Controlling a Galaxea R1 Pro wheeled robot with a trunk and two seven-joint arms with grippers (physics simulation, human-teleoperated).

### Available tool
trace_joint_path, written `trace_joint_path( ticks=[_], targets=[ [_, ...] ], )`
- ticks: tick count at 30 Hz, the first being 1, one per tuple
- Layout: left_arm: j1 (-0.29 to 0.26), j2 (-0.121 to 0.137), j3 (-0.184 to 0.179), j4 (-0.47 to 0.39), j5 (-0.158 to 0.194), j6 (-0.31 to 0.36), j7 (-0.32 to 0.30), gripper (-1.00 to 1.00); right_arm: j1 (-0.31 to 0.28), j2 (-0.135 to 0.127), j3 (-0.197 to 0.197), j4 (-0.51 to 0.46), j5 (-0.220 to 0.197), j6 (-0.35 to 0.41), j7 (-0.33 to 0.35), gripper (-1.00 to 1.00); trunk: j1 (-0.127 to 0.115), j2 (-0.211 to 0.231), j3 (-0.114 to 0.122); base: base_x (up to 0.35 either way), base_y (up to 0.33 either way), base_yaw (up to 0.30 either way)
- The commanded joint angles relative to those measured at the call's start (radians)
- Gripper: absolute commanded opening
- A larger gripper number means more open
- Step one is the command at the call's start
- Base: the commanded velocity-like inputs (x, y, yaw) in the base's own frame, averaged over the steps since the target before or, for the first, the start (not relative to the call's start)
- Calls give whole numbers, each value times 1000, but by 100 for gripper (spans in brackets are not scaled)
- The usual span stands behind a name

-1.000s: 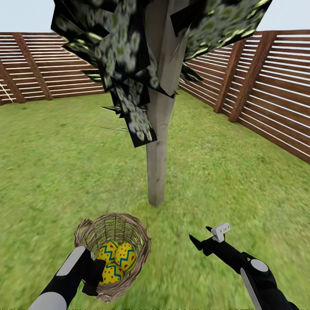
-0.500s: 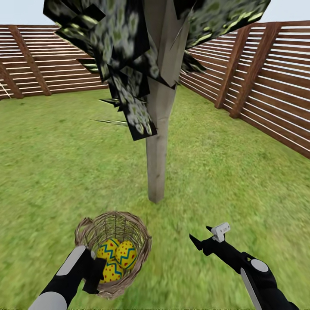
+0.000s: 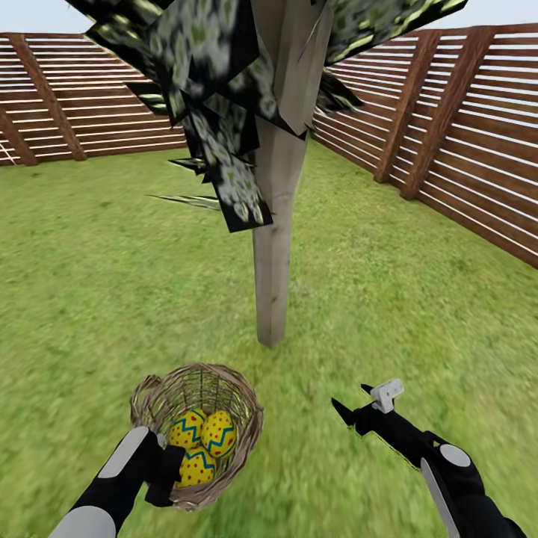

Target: Take the three Easter eggs out of the wicker basket on the lawn in the garden, then place them on the lawn next to a single tree (choose any tree) so that all three eggs are next to the same tree and none are left in the basket.

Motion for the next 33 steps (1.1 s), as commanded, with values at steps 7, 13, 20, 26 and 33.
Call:
trace_joint_path(
  ticks=[7, 13, 20, 26, 33],
  targets=[
    [-8, -7, 1, -8, 4, 9, 5, -100, -57, -38, -17, -4, 3, 5, -6, 100, 27, -50, -23, 0, 0, 0],
    [-11, -10, 1, -7, 5, 15, 0, -100, -58, -41, -78, -2, 2, -38, -4, 100, 50, -92, -49, 0, 0, 0],
    [-22, -6, 1, 6, 1, 15, -33, -100, -58, -41, -78, -2, 2, -38, -4, 100, 77, -141, -81, 0, 0, 0],
    [-24, -6, -1, 14, -1, 14, -44, -100, -58, -41, -78, -2, 2, -37, -4, 100, 100, -183, -108, 0, 0, 0],
    [-32, -8, -1, 30, -1, 12, -44, -100, -58, -41, -78, -2, 2, -37, -4, 100, 127, -232, -139, 0, 0, 0]
  ],
)
